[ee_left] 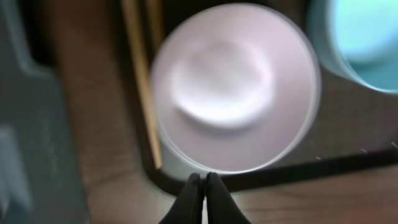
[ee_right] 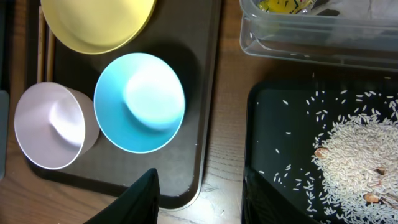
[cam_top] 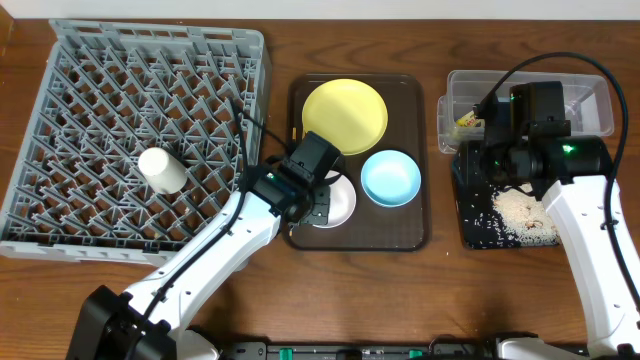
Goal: Sort waste into correct bins and load items into the dishwasher
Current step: 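Reach the left gripper to the white bowl and grasp its rim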
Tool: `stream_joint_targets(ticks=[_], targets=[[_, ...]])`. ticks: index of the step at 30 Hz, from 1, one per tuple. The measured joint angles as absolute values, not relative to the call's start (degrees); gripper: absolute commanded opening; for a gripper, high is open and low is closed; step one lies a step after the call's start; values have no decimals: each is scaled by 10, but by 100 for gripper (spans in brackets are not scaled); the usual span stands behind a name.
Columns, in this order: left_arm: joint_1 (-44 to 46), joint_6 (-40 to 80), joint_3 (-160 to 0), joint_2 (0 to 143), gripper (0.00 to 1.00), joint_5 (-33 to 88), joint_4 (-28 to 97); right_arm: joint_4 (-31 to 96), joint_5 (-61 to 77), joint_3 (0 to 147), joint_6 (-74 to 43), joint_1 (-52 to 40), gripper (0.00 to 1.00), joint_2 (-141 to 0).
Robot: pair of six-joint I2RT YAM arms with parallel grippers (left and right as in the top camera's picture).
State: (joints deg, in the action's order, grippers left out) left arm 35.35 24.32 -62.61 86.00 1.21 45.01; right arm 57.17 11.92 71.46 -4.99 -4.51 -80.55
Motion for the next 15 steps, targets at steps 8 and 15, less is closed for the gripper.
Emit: stream_joint_targets(ticks=[8, 15], targets=[[354, 375, -626, 860, 6, -70, 484, 577, 119, 715, -50, -45, 41, -806], [354, 392, -626, 860, 6, -86, 485, 580, 119, 715, -51, -45, 41, -806]])
